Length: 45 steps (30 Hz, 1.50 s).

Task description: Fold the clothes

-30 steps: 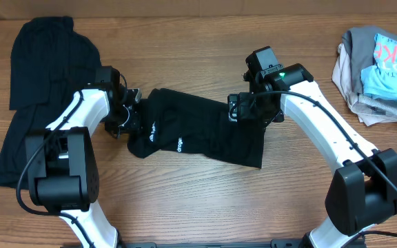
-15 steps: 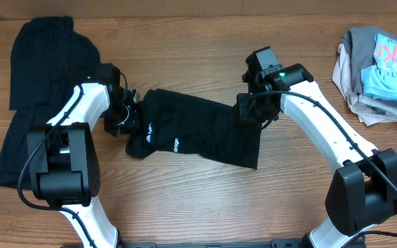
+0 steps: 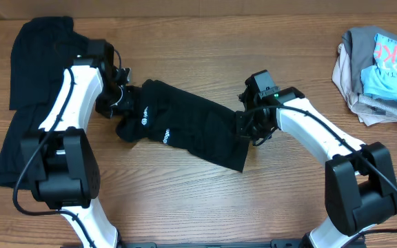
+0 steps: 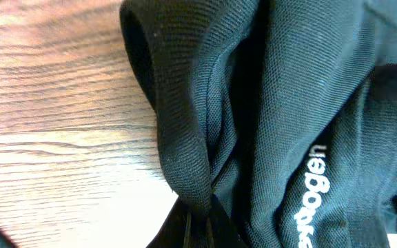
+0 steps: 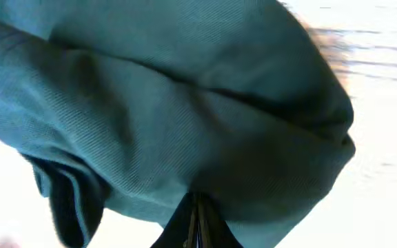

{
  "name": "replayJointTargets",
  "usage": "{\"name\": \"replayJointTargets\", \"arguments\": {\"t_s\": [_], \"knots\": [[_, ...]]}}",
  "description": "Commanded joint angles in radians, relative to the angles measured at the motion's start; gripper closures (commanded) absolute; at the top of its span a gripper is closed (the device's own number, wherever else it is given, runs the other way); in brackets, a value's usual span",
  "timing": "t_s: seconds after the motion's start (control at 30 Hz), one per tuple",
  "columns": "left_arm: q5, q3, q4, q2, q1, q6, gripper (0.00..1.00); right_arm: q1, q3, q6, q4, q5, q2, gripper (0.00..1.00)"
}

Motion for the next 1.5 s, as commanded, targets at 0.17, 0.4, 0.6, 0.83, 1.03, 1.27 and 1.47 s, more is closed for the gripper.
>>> {"name": "replayJointTargets", "arguments": {"t_s": [0.17, 0.4, 0.6, 0.83, 1.03, 1.27, 1.47], "knots": [[-0.016, 0.031, -0.009, -0.129, 0.008, 0.029, 0.96, 0.002, -0.089, 0.042, 0.108, -0.026, 0.008, 0.96], [-0.009, 0.032, -0.008, -0.240, -0.051, 0.092, 0.96, -0.028, -0.089, 0.010, 0.121, -0.079, 0.071, 0.96], [-0.013, 0.031, -0.006, -0.271, -0.185, 0.179, 0.96, -0.052, -0.089, -0.012, 0.103, -0.097, 0.092, 0.96], [-0.120, 0.031, 0.028, -0.268, -0.349, 0.208, 0.96, -0.053, -0.089, -0.016, 0.092, -0.097, 0.092, 0.96], [-0.124, 0.031, 0.038, -0.267, -0.458, 0.207, 0.96, -0.054, -0.089, -0.015, 0.092, -0.097, 0.092, 0.96], [-0.117, 0.031, 0.048, -0.267, -0.567, 0.199, 0.96, -0.061, -0.089, -0.015, 0.090, -0.104, 0.092, 0.96], [-0.087, 0.031, 0.083, -0.267, -0.643, 0.195, 0.96, -0.085, -0.089, -0.015, 0.089, -0.127, 0.092, 0.96]]}}
